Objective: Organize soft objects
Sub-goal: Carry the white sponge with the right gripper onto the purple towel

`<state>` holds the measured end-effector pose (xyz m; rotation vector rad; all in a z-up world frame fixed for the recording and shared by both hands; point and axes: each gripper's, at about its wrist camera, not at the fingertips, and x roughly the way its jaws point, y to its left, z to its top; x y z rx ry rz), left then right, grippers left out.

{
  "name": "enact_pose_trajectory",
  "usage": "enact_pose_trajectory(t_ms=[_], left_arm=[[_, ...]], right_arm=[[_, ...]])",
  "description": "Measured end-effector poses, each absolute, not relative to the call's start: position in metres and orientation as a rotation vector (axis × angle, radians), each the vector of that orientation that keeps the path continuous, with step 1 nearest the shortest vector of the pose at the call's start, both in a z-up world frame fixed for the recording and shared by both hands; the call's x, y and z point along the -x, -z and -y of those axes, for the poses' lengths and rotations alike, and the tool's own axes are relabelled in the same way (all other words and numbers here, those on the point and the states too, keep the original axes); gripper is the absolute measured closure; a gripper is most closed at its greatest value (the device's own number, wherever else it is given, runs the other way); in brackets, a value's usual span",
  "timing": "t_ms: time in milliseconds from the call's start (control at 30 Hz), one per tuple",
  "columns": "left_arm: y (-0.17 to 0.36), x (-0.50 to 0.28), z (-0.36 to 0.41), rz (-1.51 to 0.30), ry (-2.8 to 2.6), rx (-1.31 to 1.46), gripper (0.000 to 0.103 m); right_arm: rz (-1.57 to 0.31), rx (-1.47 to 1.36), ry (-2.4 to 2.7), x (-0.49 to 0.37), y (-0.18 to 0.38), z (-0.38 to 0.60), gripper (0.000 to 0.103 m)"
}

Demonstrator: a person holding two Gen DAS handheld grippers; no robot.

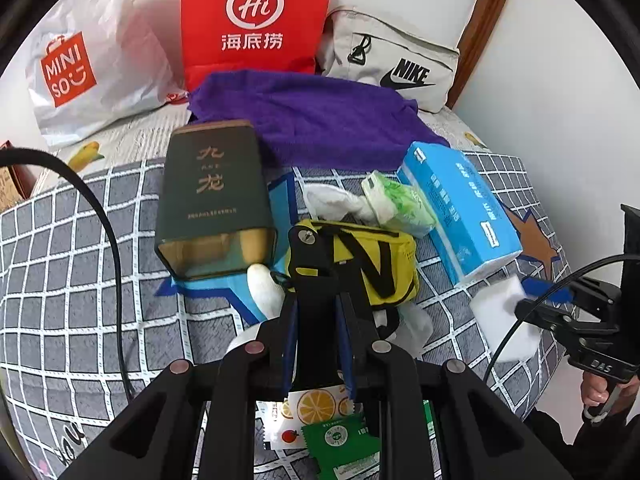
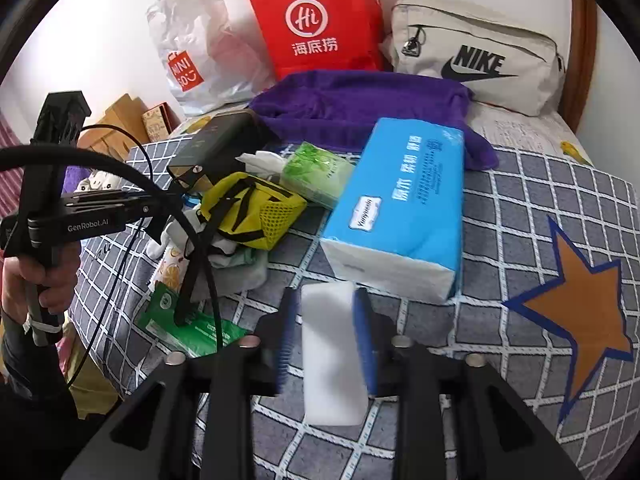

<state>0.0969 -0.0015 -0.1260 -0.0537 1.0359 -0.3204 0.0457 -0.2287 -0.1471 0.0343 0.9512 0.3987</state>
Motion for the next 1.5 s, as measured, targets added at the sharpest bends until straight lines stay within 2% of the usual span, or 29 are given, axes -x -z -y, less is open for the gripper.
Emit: enact_pose_trajectory(t_ms=[67, 167, 233, 267, 367, 633, 933, 1500], left_arm=[[0.128, -0.097, 0.004, -1.040, 0.322, 0.052, 0.085], [0.129, -0.096, 0.006, -1.041, 0.329, 0.056, 0.085], [0.128, -0.097, 0.007, -1.041, 0.329, 0.054, 0.085], [0.128, -0.097, 0.006, -1.040, 0.330, 0.054, 0.085], [0.121, -0.097, 0.005, -1.024, 0.330, 0.050, 0.085], [0.086, -0.112, 0.001, -0.945, 0.324, 0.043, 0.085], [0.054, -0.154, 0.000, -0.881, 0.311, 0.016, 0.085], [0.052, -0.265, 0.003, -0.902, 0.359, 0.032, 0.085]], right_arm=[[-0.957, -0.038, -0.390, -0.044, 0.147, 0.232, 0.048], [-0.983, -0.020, -0.392, -0.044, 0.154, 0.228, 0.048], [-1.010, 0.008, -0.380, -0.047, 0.164, 0.222, 0.070], [-1.017, 0.009, -0.382, -0.048, 0.168, 0.221, 0.071], [-1.008, 0.007, -0.381, -0.049, 0.166, 0.222, 0.071], [-0.898, -0.025, -0.431, -0.056, 0.119, 0.229, 0.070], [-0.796, -0.019, -0.397, -0.104, 0.081, 0.232, 0.070], [-0.767, -0.018, -0.341, -0.240, 0.079, 0.236, 0.070]])
